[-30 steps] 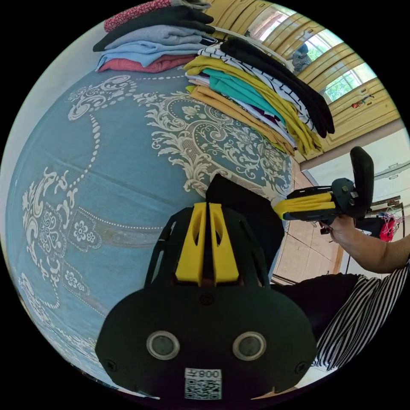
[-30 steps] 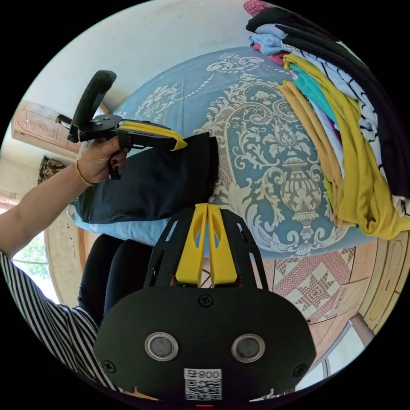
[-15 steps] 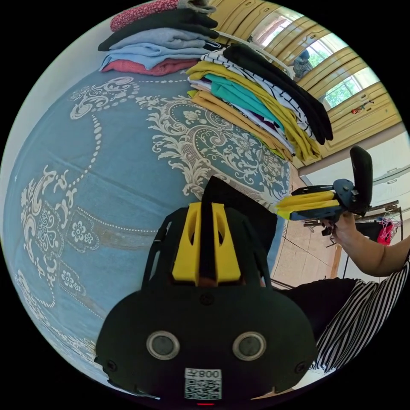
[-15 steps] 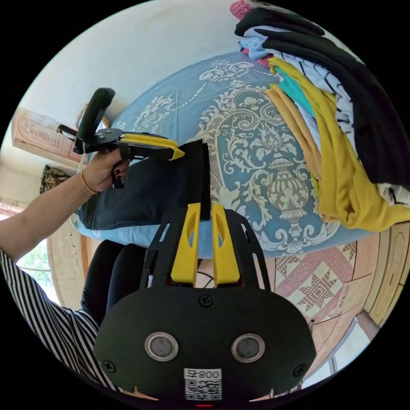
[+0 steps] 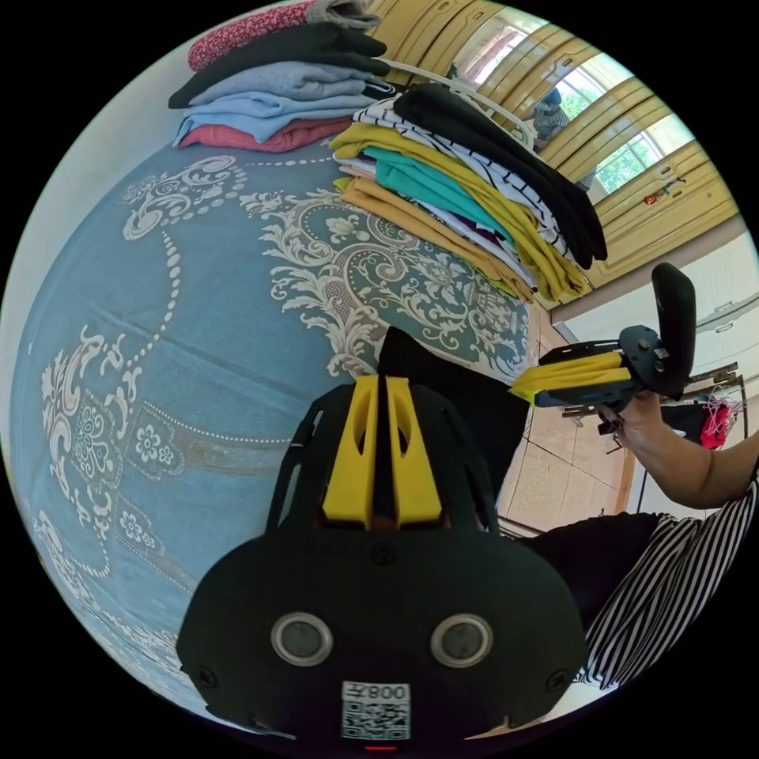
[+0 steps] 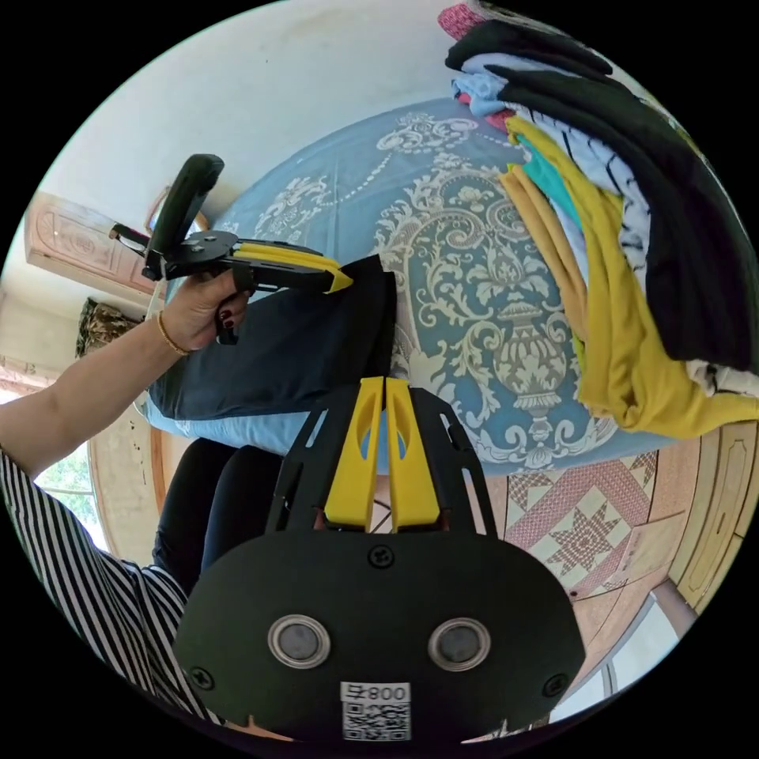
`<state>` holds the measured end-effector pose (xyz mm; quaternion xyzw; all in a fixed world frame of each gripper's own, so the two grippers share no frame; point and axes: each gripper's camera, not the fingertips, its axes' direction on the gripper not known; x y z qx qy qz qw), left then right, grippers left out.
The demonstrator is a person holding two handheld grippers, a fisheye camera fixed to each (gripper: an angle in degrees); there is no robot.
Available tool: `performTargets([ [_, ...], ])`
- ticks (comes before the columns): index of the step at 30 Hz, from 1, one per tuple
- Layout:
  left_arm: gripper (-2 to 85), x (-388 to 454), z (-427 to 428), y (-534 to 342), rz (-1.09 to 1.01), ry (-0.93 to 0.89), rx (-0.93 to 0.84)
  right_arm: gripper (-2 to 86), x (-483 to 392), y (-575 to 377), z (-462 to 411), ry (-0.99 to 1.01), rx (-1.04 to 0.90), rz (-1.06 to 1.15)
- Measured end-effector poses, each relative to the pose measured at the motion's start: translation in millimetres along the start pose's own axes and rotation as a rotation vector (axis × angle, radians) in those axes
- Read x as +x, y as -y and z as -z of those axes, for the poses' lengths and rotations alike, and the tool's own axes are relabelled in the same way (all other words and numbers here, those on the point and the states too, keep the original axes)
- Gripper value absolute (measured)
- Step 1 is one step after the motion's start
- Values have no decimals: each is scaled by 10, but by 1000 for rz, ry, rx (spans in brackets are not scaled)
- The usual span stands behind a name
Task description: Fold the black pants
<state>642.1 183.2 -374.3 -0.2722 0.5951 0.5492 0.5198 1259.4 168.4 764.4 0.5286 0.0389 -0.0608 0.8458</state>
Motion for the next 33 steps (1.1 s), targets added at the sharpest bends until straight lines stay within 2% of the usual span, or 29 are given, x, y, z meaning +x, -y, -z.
performTargets([
  [4,41,-14,-59,-99,27,3,-27,16,63,32,-111,85,-44,-101],
  [8,42,-15,105,-292,27,-51,44,64,-66,51,64,55,41,-104],
  [12,26,-30,131,-440,32,-40,10,80,-252,167,-9,87,-9,-69],
  [19,15,-2,284,-818,16,-30,-3,39,-707,358,-82,-76,-41,5],
  [28,11,30,675,-1526,16,-57,65,4,-1250,531,185,-98,8,90],
  [33,14,53,760,-1909,11,-72,45,2,-1375,660,170,-88,-18,48],
])
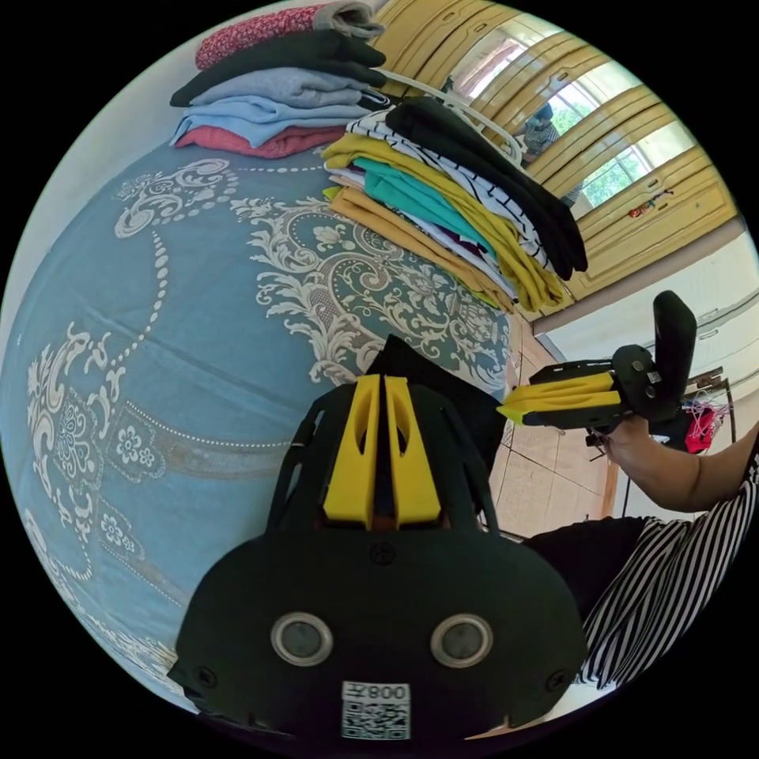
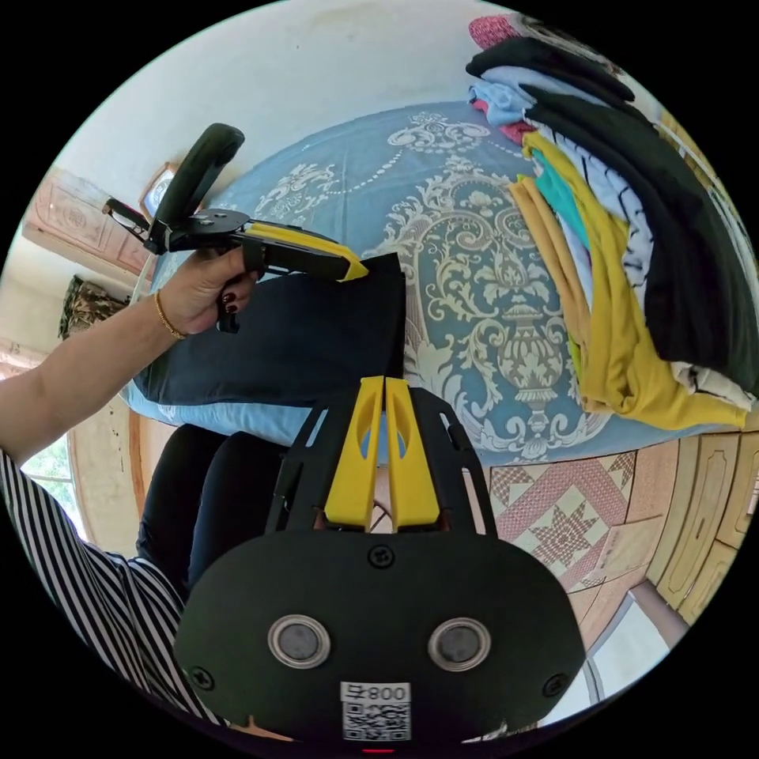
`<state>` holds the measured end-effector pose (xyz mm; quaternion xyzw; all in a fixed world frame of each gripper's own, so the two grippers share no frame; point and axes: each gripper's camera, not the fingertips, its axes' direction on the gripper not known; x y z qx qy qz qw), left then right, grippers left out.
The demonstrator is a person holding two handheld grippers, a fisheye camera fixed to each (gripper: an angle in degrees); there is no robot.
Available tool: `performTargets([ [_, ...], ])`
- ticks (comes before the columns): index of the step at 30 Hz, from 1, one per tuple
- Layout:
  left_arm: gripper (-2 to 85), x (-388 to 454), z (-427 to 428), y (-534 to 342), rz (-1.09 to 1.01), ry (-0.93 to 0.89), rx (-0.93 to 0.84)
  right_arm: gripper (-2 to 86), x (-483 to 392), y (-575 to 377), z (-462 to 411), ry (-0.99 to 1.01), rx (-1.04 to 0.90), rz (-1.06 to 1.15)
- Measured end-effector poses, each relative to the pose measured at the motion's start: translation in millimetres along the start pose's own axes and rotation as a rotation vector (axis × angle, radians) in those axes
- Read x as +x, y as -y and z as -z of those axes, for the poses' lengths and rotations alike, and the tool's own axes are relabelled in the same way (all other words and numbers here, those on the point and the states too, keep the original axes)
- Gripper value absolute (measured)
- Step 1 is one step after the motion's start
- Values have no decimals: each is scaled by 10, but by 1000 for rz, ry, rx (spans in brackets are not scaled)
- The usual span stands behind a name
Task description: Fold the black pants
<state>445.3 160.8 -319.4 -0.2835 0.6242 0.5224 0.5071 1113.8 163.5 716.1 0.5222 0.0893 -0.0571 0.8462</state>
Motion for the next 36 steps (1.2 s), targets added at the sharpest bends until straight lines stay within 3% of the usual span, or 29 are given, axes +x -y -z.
performTargets([
  [3,18,20,-42,-257,4,19,-64,2,-71,93,-94,13,-49,-25],
  [9,37,44,229,-891,15,50,-23,7,-272,319,-105,51,-65,-48],
  [16,51,-17,1003,-2227,187,66,209,32,-429,574,-65,185,-56,-137],
  [18,51,-55,1242,-2770,258,80,246,43,-497,626,-10,145,-37,-164],
  [24,54,-285,2121,-5145,776,278,301,65,-1094,1041,112,199,17,-49],
  [26,62,-335,2487,-6213,1072,358,384,67,-1546,1342,-9,255,-28,81],
  [29,79,-354,2828,-7332,1323,407,513,69,-2171,1751,-228,360,-109,248],
  [36,117,-424,3073,-8957,1640,323,721,78,-3624,2567,-580,421,-179,526],
])
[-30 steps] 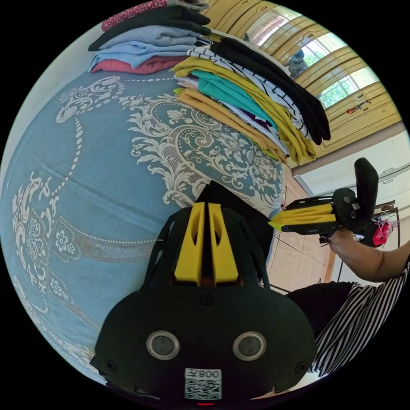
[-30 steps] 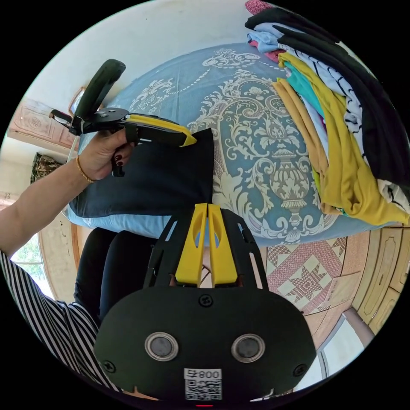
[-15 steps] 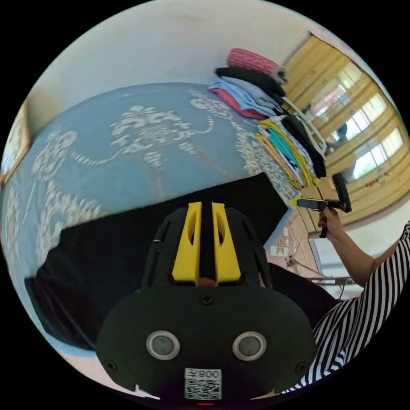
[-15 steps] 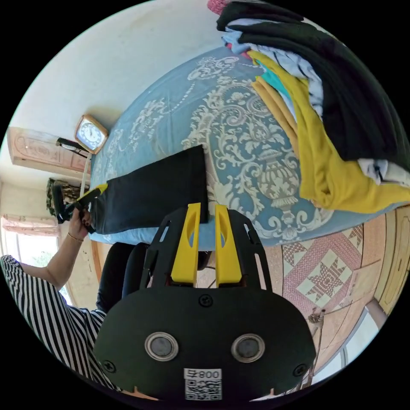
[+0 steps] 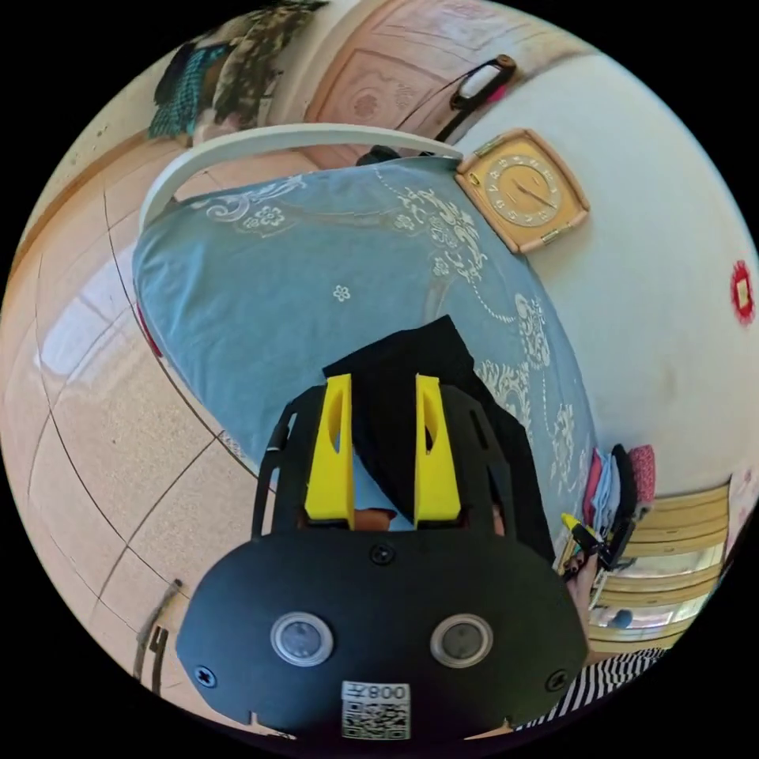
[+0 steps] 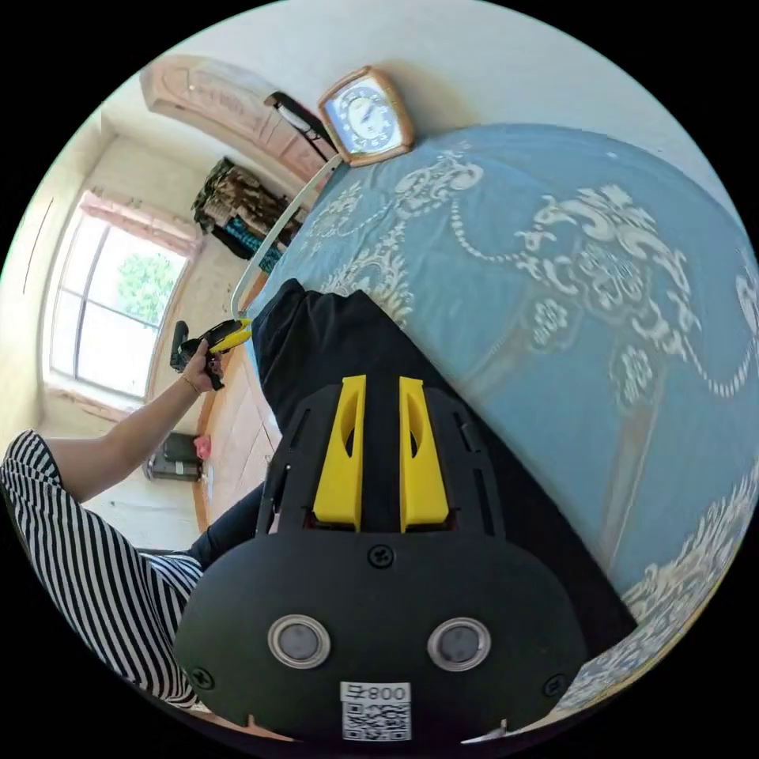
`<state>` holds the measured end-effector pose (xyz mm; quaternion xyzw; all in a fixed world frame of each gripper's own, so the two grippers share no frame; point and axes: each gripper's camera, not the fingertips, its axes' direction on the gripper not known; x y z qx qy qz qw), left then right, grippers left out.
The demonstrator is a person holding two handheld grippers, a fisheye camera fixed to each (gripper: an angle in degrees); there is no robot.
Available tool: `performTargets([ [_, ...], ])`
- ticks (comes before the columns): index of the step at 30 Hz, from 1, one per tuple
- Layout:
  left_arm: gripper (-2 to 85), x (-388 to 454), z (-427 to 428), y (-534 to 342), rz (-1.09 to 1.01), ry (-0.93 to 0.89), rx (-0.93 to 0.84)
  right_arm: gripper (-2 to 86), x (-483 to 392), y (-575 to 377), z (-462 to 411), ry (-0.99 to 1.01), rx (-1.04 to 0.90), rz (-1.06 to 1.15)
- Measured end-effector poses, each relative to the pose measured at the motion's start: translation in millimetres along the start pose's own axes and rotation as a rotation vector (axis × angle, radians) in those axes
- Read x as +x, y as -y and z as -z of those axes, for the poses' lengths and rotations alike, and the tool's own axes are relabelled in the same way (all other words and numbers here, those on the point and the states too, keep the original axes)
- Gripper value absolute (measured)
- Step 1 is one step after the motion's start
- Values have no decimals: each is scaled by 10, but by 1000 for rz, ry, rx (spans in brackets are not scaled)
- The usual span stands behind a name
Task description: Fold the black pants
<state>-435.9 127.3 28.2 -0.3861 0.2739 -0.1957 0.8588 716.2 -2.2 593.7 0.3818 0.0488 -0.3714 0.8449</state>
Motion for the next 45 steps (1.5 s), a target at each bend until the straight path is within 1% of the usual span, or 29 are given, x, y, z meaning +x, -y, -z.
performTargets([
  [2,119,-385,23,62,63,-48,-23,81,-232,463,-209,-12,-38,72],
  [5,111,-709,81,110,55,-69,-31,84,-482,976,-484,-46,-86,143],
  [9,81,-1061,163,195,60,-151,-30,90,-654,1488,-825,-94,-155,167],
  [11,53,-1285,217,238,74,-223,-35,89,-719,1756,-1018,-99,-193,155],
  [13,42,-1426,306,245,71,-269,-13,80,-767,1905,-1149,-107,-224,153],
  [15,36,-1525,443,234,37,-313,29,53,-809,2011,-1294,-163,-286,152],
  [16,35,-1581,565,202,11,-346,78,33,-847,2056,-1347,-200,-297,170],
  [18,35,-1686,723,130,-2,-357,136,16,-892,2114,-1355,-191,-283,189],
  [20,40,-1919,747,33,58,-310,135,8,-889,2178,-1363,-159,-256,153],
  [22,49,-2133,646,-9,151,-343,73,5,-874,2212,-1385,-126,-246,118],
  [24,59,-2254,696,-41,187,-373,127,3,-875,2248,-1393,-111,-237,106],
  [25,66,-2273,782,-44,175,-341,174,3,-883,2275,-1401,-110,-237,107],
  [27,78,-2232,884,12,117,-295,197,2,-899,2312,-1422,-114,-241,112],
  [29,102,-2032,938,211,-36,-234,173,1,-912,2349,-1439,-114,-246,111],
  [30,109,-1962,931,278,-80,-218,159,1,-913,2355,-1443,-113,-246,110],
  [32,123,-1650,811,577,-245,-168,71,2,-911,2364,-1450,-109,-242,106],
  [35,124,-1258,556,896,-380,-79,-39,2,-908,2357,-1452,-108,-236,105],
  [36,119,-1190,496,944,-401,-55,-57,2,-907,2354,-1452,-109,-236,104],
  [38,87,-1028,234,1082,-386,18,-172,2,-900,2336,-1450,-111,-236,107],
  [40,52,-954,86,1105,-378,17,-250,2,-892,2311,-1441,-112,-234,109],
  [41,36,-891,104,1081,-394,-6,-220,2,-896,2283,-1418,-120,-223,115],
  [44,21,-759,330,977,-414,-8,-77,1,-917,2183,-1267,-100,-140,134],
  [45,20,-747,367,957,-412,-18,-58,1,-911,2162,-1236,-90,-123,132],
])
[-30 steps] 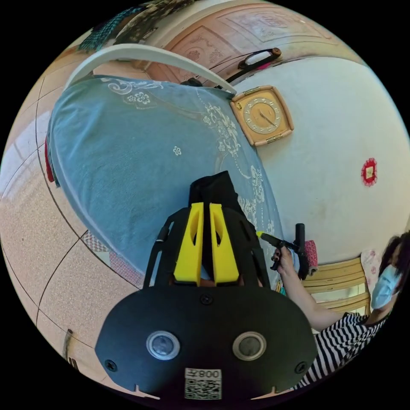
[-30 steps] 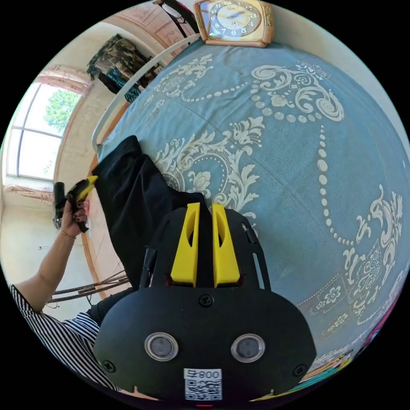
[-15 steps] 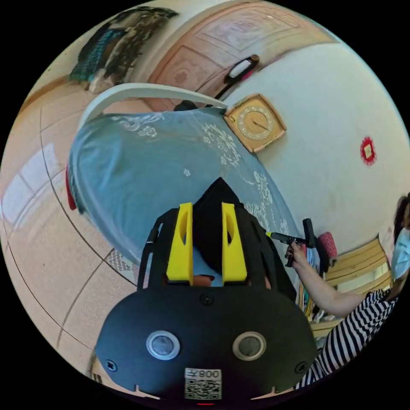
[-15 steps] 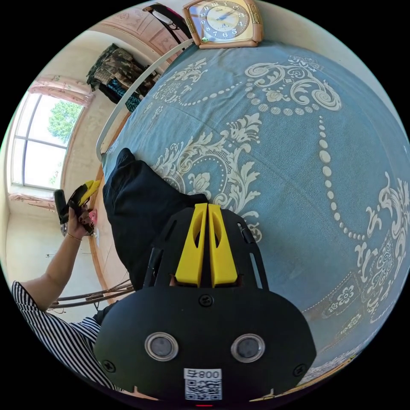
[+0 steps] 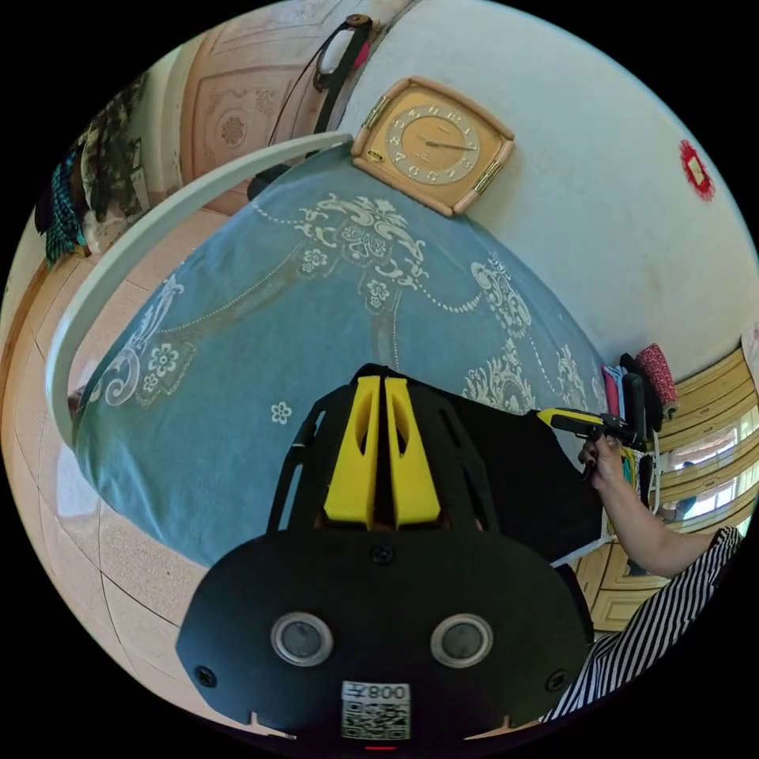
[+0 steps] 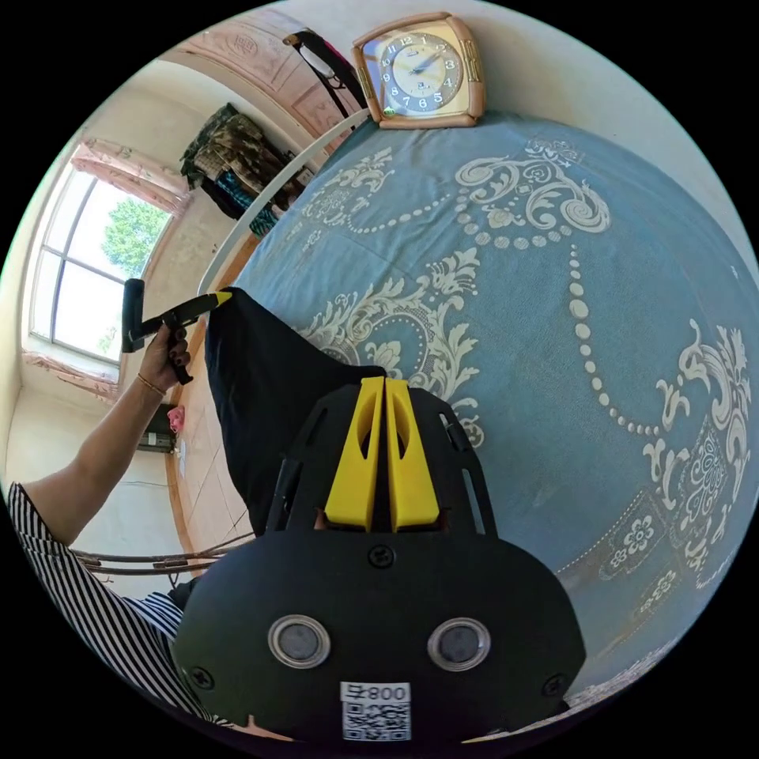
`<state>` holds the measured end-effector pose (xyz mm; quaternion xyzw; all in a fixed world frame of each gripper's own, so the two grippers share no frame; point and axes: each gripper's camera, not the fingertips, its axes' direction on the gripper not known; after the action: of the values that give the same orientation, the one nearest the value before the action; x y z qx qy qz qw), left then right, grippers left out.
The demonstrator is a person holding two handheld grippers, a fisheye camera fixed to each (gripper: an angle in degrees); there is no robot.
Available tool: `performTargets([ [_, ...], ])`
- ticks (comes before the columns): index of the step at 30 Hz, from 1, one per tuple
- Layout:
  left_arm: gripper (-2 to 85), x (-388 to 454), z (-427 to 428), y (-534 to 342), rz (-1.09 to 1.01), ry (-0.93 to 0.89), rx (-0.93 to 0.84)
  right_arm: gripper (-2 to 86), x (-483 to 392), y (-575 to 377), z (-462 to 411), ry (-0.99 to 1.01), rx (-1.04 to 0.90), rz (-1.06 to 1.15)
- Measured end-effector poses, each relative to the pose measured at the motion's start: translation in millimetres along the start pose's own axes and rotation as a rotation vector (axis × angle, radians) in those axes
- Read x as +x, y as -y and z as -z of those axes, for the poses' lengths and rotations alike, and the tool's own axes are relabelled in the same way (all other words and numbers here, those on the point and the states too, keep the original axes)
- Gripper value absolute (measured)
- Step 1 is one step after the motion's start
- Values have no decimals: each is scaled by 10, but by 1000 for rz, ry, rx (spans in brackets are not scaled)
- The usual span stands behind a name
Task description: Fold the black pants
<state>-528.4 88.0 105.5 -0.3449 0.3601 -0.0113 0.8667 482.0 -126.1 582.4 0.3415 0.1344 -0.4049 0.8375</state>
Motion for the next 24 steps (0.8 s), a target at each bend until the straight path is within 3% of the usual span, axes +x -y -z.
performTargets([
  [3,21,102,17,-52,17,7,39,2,59,-89,4,17,19,-25],
  [7,43,308,-338,-33,72,83,-52,4,173,-166,-169,7,-72,-63],
  [12,73,684,-231,-115,82,72,79,10,305,-492,111,-48,24,-77],
  [15,70,1097,-139,-318,-12,19,139,14,377,-907,344,-12,80,-67],
  [18,51,1597,-332,-608,-137,-60,42,10,342,-1480,472,-40,86,-49],
  [22,16,2047,-955,-889,-188,71,-200,5,405,-2079,265,-113,-66,-100],
  [24,12,2149,-1004,-877,-129,28,-161,6,500,-2248,167,-134,-126,-135],
])
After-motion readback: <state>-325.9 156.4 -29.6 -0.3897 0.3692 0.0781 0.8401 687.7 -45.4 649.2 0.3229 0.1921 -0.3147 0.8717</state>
